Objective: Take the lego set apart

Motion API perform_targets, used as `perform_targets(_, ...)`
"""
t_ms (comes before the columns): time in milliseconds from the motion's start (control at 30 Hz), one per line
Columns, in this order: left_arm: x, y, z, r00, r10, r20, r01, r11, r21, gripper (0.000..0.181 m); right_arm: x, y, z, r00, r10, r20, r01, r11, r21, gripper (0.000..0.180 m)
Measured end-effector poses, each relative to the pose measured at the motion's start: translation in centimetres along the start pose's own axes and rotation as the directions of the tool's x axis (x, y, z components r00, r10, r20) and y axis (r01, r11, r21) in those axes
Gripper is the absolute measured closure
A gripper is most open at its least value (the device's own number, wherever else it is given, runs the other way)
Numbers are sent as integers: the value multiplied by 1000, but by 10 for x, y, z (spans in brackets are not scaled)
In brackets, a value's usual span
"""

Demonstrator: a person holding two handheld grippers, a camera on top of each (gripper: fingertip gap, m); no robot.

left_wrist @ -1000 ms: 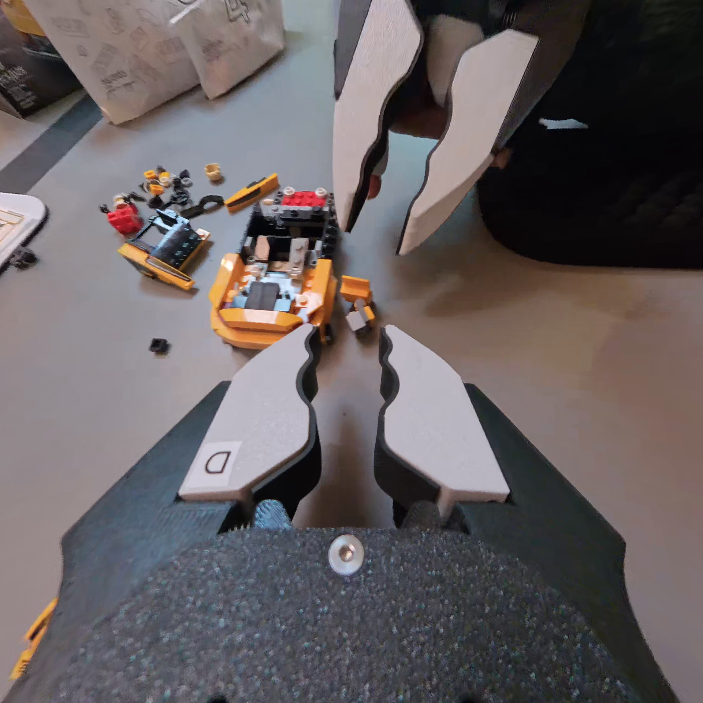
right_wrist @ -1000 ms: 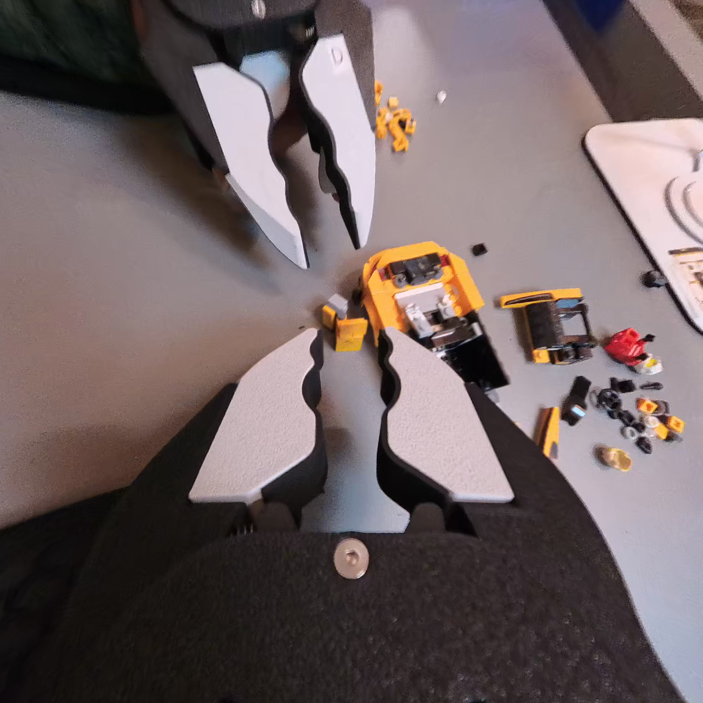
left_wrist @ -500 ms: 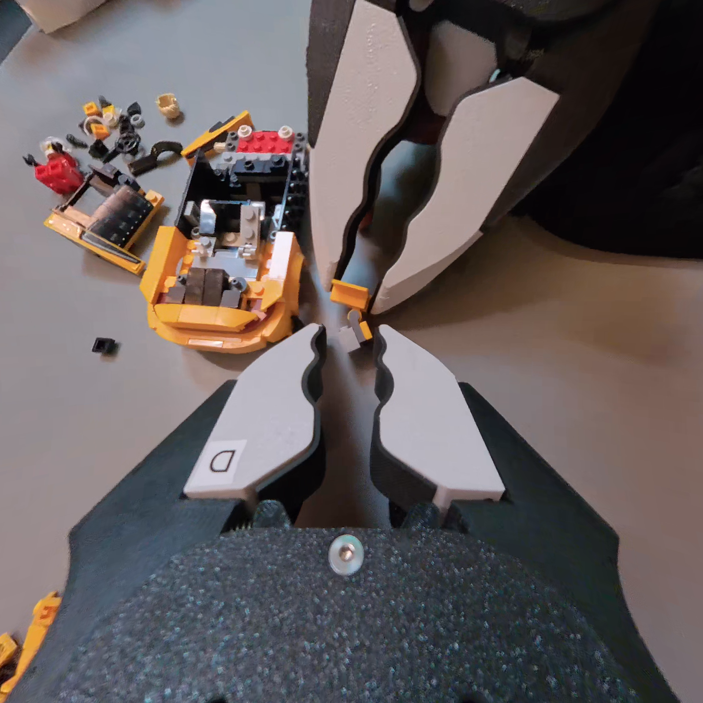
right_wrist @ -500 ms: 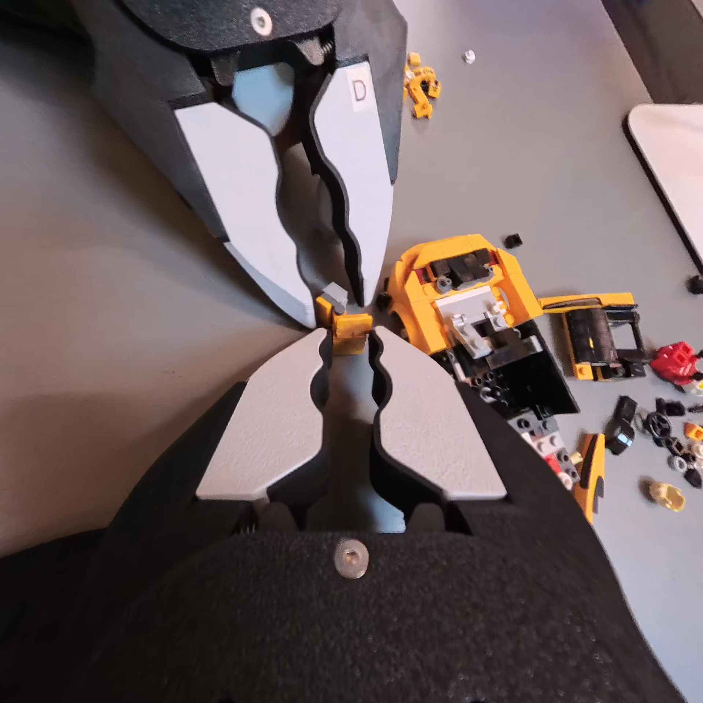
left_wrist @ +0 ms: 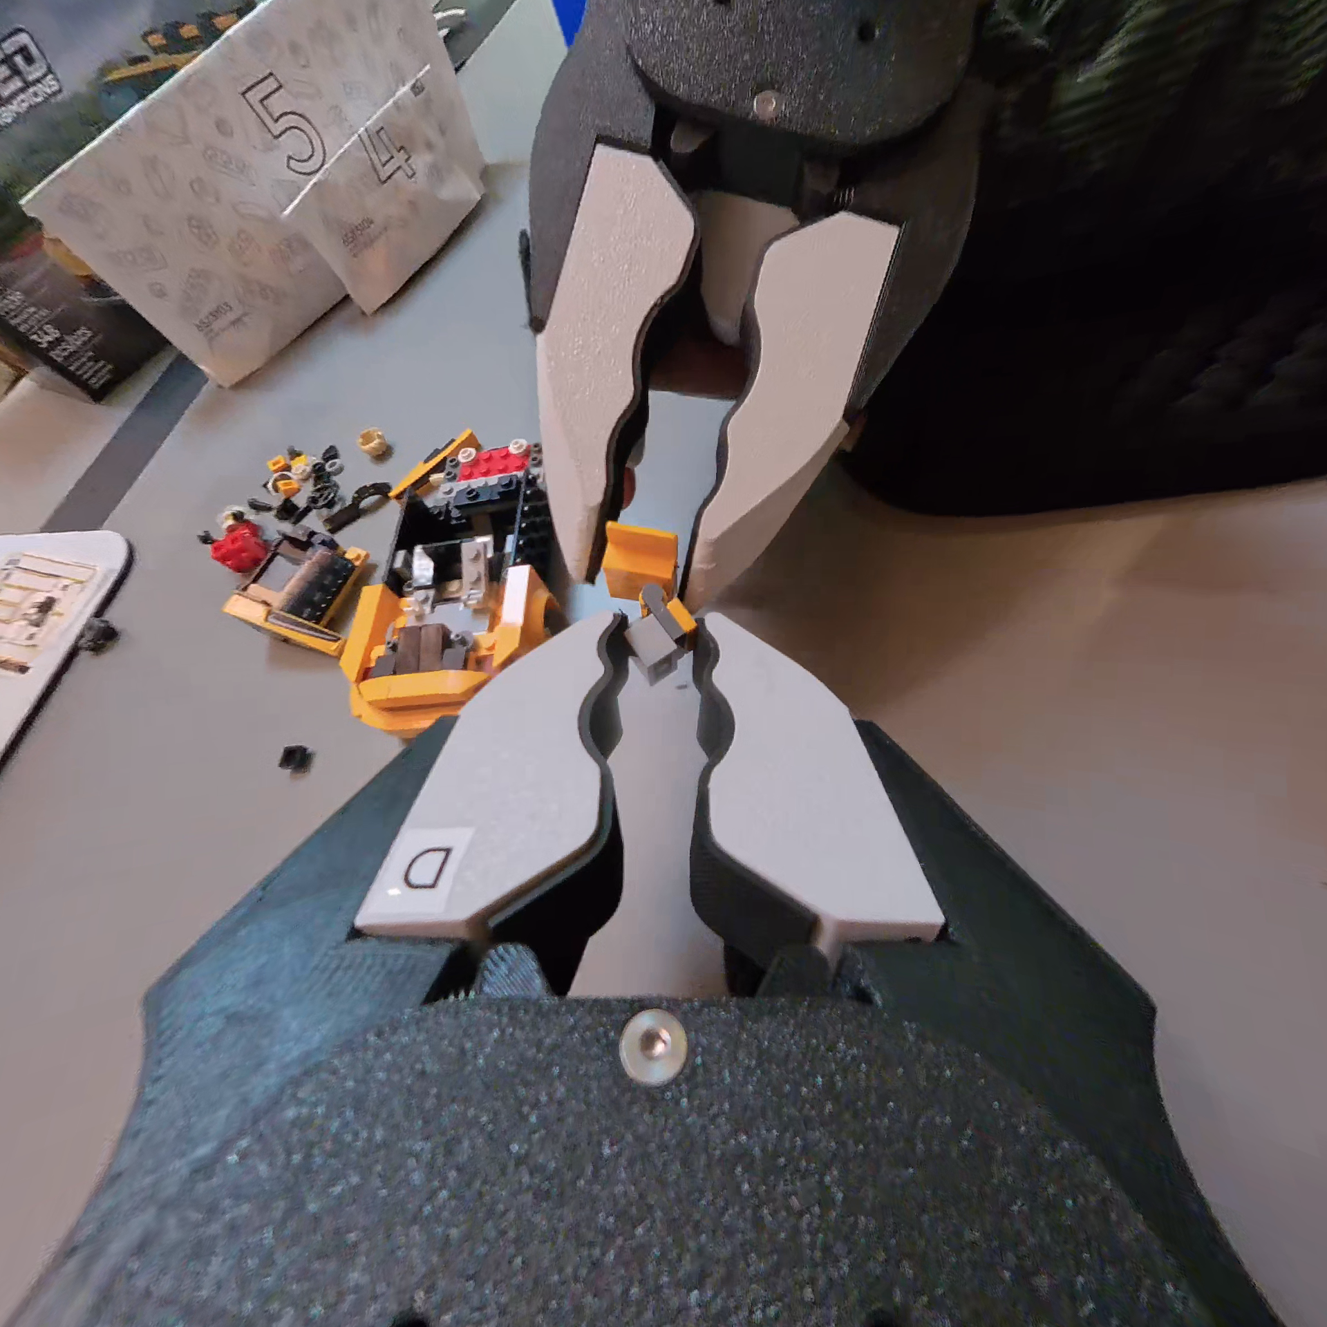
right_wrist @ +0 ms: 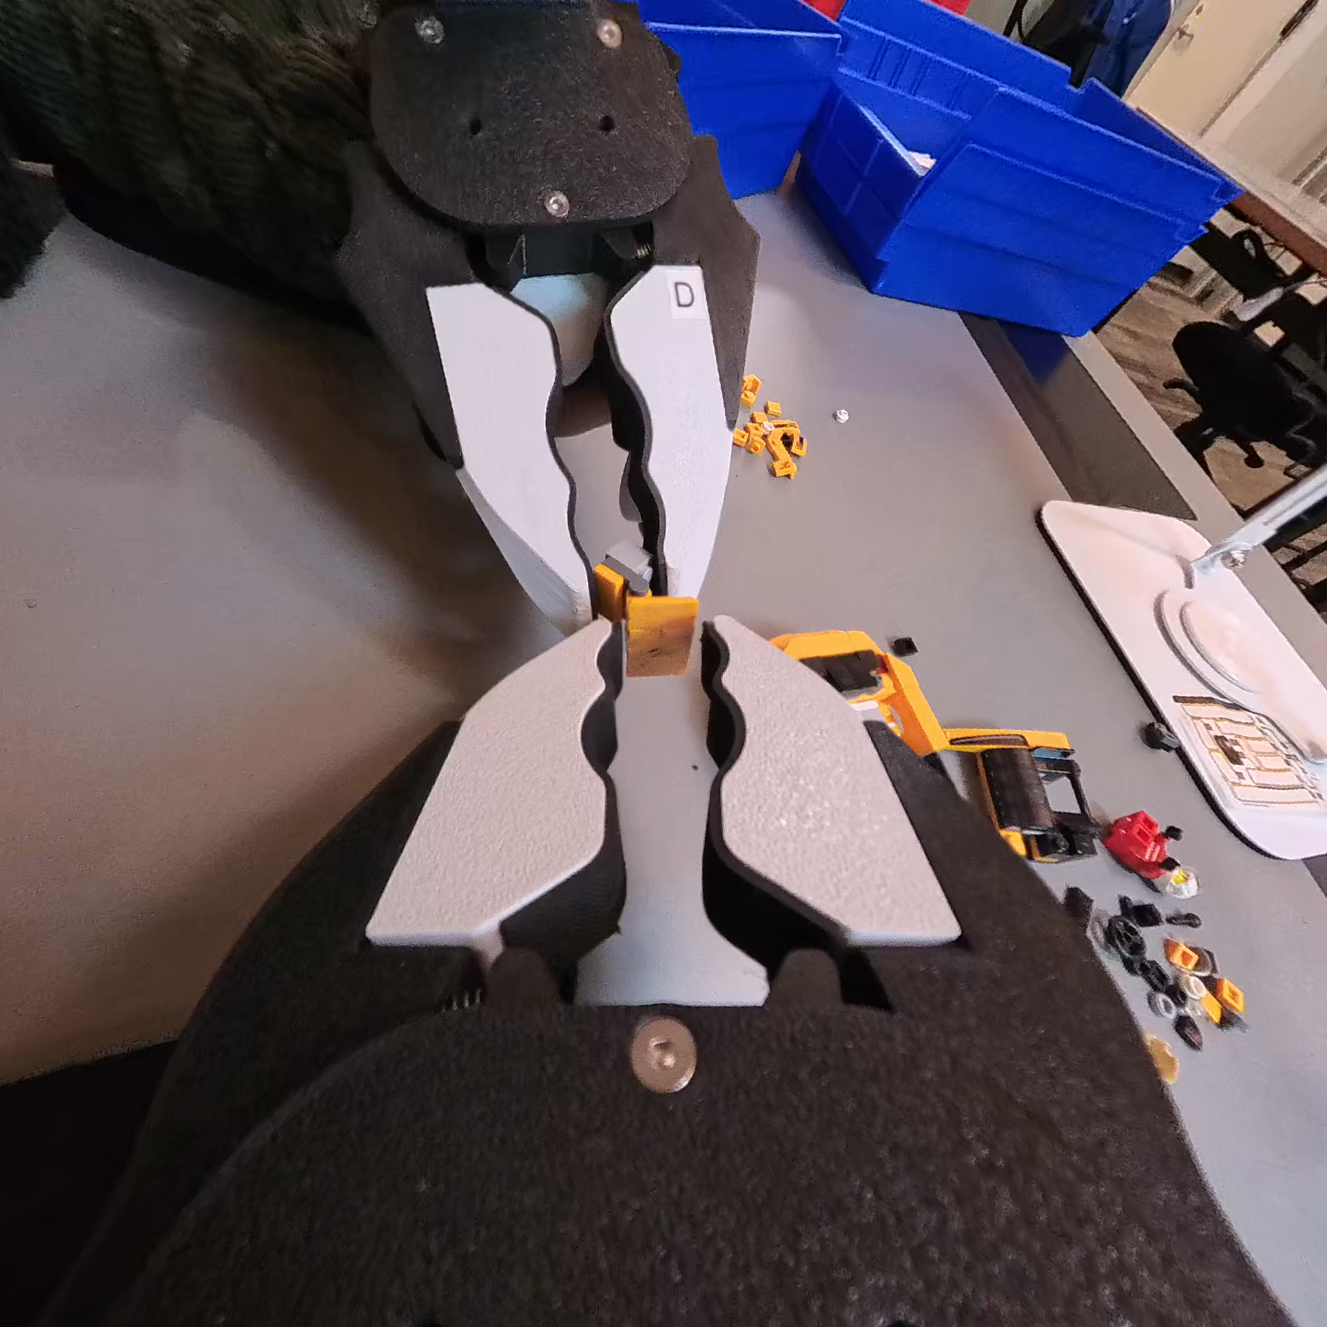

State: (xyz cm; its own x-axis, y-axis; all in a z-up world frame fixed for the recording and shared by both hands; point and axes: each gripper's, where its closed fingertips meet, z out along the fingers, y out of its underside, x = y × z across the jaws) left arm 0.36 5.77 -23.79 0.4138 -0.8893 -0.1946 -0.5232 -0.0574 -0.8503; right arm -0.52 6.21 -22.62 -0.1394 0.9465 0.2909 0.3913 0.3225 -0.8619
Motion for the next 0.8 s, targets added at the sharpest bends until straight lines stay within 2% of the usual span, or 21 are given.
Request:
perform_targets(233,5,-4,-2,995,-68,-72,71,997,37,163,-5,-2,0,999,22,36,-23,1000,13,163)
perform_targets(533,0,-2,-6,987,-142,-75,145,989,36,164,0,2,-3,994,103,40,-102,995,-19,163)
perform_targets(667,1,-10,-12,962,-232,-147,241,969,52,166,1,-4,-7,983,165,79,-167,986,16,163)
perform_targets(800,2,-16,-17,960,-227,-164,241,968,71,169,0,-11,-12,973,194,122,-203,977,62,163)
